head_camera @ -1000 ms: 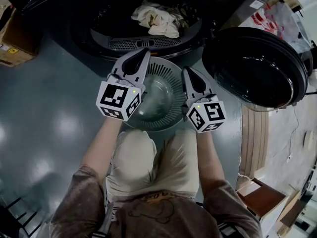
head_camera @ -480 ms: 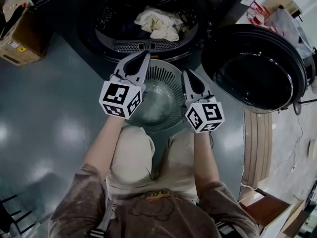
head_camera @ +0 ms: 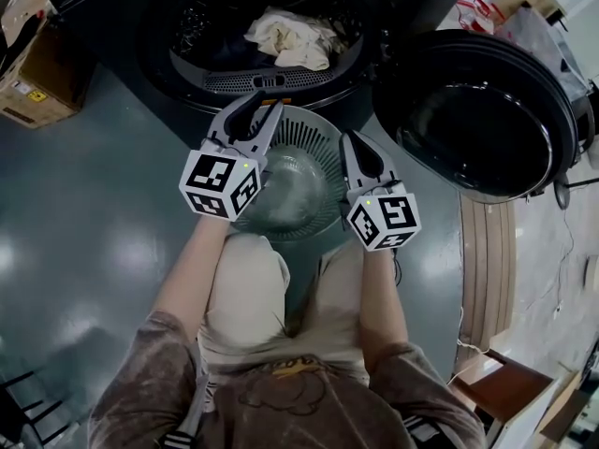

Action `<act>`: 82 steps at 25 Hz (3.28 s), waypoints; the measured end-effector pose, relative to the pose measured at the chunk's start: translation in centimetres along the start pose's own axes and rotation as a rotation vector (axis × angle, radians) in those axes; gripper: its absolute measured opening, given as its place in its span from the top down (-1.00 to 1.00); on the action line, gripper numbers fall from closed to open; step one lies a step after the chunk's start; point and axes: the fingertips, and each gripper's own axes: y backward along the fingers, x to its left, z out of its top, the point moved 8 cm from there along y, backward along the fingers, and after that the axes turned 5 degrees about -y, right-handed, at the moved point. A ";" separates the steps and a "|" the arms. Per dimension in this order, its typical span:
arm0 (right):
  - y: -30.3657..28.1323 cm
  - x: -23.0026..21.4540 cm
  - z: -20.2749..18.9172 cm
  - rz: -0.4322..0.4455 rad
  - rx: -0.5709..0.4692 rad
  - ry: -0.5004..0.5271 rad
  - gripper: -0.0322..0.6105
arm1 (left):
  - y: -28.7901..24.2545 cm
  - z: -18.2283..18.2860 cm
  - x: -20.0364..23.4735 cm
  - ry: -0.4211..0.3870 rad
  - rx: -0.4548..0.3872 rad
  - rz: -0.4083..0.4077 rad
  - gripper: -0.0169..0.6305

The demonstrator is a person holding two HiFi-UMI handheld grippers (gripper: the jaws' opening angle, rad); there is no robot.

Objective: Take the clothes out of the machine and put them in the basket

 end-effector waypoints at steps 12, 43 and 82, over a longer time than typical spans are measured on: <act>0.7 1.6 -1.1 0.041 0.008 0.009 0.90 | -1.7 -1.4 -0.2 -0.009 0.066 -0.045 -0.19; 3.1 -0.6 -1.3 -0.004 -0.031 -0.057 0.90 | -21.5 -8.6 4.7 -0.161 0.346 -0.038 -0.36; 0.6 -1.6 -3.2 0.009 -0.016 -0.083 0.90 | -7.7 -1.7 1.8 -0.169 0.281 -0.131 0.89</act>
